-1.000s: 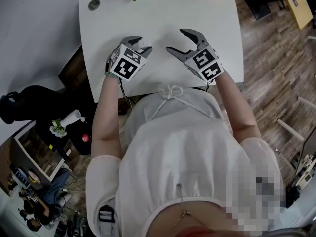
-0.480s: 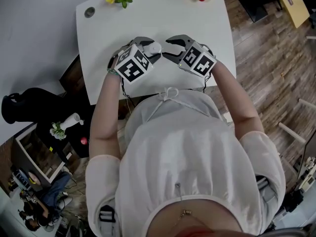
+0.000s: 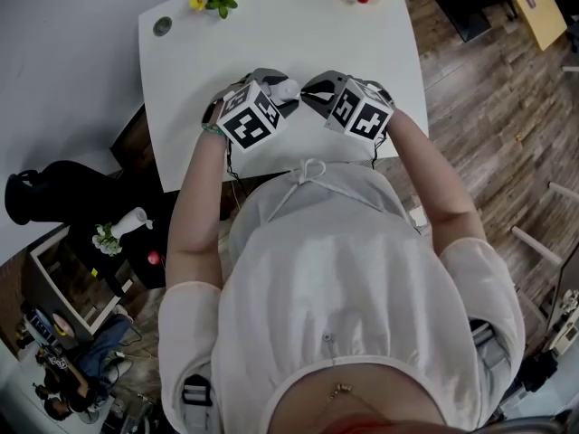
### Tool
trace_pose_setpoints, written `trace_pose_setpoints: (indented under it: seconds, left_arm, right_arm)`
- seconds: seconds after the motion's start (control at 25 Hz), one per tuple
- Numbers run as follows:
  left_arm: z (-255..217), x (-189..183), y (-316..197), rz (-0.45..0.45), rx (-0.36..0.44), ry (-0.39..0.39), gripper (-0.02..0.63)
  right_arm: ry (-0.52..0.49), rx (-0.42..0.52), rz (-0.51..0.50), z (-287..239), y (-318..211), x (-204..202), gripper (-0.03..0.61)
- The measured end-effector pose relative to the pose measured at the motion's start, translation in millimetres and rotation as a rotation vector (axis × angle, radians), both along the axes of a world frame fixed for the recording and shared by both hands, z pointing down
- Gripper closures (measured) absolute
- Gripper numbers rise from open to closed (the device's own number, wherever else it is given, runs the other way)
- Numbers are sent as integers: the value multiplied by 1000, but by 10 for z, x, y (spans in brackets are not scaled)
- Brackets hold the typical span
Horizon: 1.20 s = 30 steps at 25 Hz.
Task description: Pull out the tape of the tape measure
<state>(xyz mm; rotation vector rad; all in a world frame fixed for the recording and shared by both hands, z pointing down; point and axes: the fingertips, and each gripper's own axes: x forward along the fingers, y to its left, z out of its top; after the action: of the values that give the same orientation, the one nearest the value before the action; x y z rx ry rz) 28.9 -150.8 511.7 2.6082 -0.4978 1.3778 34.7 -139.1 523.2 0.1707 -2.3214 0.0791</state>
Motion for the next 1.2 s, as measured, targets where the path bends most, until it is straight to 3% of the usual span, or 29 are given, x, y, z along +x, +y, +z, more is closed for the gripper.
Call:
trace_pose_setpoints:
  seconds: [0.2,0.88,1.2]
  left_arm:
    - [13,13,10,-25,-3,9,387]
    - [0,8,-22,-125,-6,83,387]
    - [89,-342,-107,-226,-2,45,387]
  right_arm:
    - [8,-14,5,16,15,9,566]
    - [38,-92,175,-6,-27,95,571]
    - [71,-114,280,55,-112,333,571]
